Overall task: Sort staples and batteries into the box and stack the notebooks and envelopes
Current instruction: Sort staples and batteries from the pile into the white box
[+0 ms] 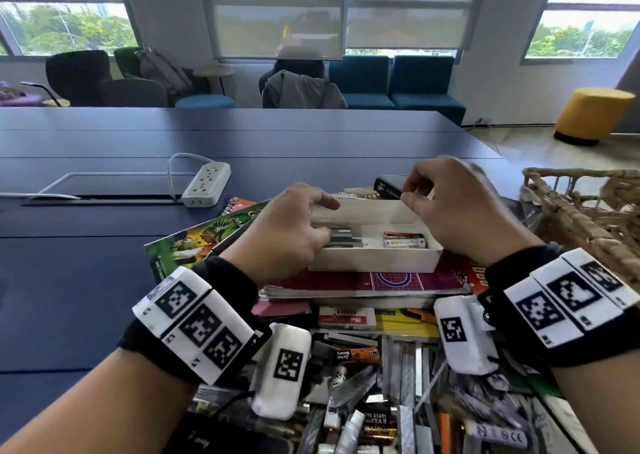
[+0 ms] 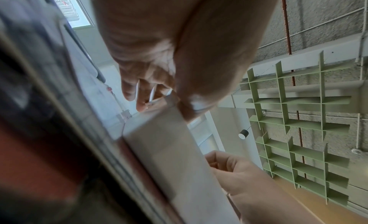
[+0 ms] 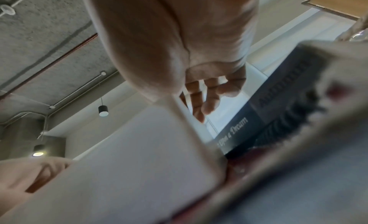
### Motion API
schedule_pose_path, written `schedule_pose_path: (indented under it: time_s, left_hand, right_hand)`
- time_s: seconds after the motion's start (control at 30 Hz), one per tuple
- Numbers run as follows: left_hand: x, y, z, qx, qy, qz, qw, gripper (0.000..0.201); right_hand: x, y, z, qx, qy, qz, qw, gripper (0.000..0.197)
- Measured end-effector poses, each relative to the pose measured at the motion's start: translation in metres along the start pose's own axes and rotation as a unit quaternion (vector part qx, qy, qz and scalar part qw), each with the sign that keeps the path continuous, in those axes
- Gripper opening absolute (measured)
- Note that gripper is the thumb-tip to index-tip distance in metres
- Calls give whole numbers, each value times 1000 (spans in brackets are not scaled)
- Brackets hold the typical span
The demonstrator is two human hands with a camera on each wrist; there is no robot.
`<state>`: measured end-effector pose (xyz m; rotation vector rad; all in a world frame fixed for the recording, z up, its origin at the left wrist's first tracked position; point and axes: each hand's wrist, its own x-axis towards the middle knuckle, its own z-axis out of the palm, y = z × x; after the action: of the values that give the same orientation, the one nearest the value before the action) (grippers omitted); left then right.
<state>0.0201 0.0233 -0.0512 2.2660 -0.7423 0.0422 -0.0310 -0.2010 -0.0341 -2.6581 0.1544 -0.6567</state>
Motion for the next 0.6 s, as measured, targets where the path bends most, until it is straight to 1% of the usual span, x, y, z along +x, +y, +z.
schedule_pose_path:
  time_s: [0.1,0.17,0.23,0.3,0.37,0.53,0.6]
  left_hand:
    - [-1,1,0,13,-5,0,1000,33]
    - [-1,1,0,15,-8,1,1000,29]
    - [0,2,0,15,-13,-3,1000,27]
    - [1,2,1,17,-15,-5,1000,27]
    - [0,2,1,19,-14,-4,1000,26]
    - [1,3,1,28,-11,-8,1000,23]
    - [1,4,1,28,-12,-9,999,23]
  right_hand:
    - [-5,-5,-6,29,1,-22,999,17]
    - [-9,-11,-10,44,-34,-39,998,18]
    - [-14,-20,-14,51,-93,-62,992,22]
    - [-15,-28,-13,26,-153,-81,985,23]
    - [-14,-28,-9,7,-196,-92,976,22]
    - [-9,-28,-6,-48,-246,-67,966,25]
    - [-7,-31,-7,-81,-254,-65,961,25]
